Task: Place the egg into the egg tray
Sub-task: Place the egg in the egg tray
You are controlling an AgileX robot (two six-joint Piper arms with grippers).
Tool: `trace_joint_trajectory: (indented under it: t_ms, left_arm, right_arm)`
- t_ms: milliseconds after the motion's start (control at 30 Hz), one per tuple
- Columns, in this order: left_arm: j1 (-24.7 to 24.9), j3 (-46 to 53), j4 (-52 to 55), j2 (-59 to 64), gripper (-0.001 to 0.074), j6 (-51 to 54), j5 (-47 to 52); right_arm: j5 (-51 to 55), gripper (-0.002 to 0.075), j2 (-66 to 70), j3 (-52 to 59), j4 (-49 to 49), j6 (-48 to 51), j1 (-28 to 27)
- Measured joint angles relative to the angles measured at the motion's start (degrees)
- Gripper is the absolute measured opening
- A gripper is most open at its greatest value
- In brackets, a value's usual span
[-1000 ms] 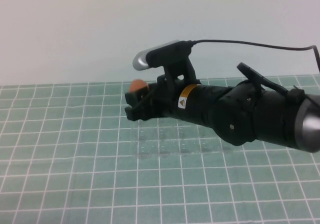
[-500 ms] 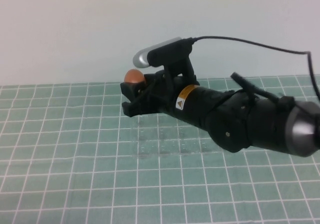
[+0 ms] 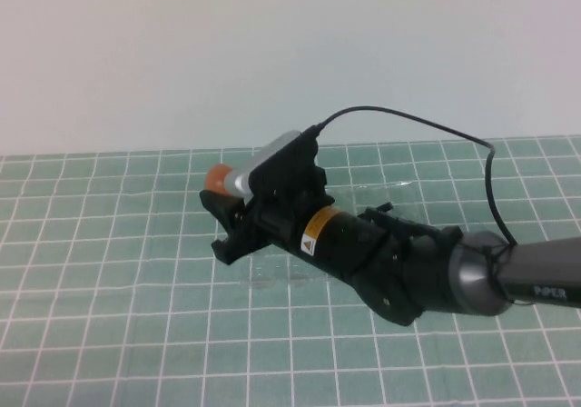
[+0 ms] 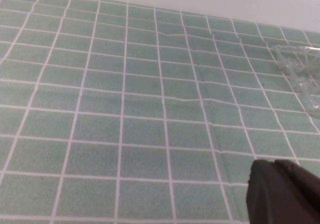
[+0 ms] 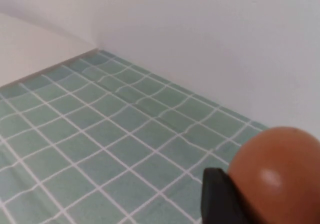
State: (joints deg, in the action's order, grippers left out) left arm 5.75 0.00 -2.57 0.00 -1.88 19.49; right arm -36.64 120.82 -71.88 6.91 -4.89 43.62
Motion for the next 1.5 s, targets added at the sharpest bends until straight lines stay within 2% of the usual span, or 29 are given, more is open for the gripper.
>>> trace_joint_trajectory:
  t_ms: [200,400,733,1267,1500]
  left_arm:
    - [0.00,0.00,0.00,0.00,-0.0001,0.00,0.00]
    - [0.00,0.00,0.00,0.00,-0.0001,0.00,0.00]
    - [0.00,0.00,0.00,0.00,-0.0001,0.00,0.00]
    - [0.00,0.00,0.00,0.00,-0.0001,0.00,0.00]
    - [0.00,0.00,0.00,0.00,-0.0001,0.00,0.00]
  right_arm:
    - [-10.17,0.0371,0.00,8.04,-1.27,5.47,0.09]
    - [-11.95,0.0371,-0.37,13.93,-4.37,6.37,0.09]
    - [-15.05,0.0371,-0.50,14.21,-4.59,3.21,0.09]
    - [-12.53,0.0371,-0.50,14.30,-4.59,1.74,0.09]
    - [-14.46,0.0370,1.91,14.30,-4.59,-2.09,0.09]
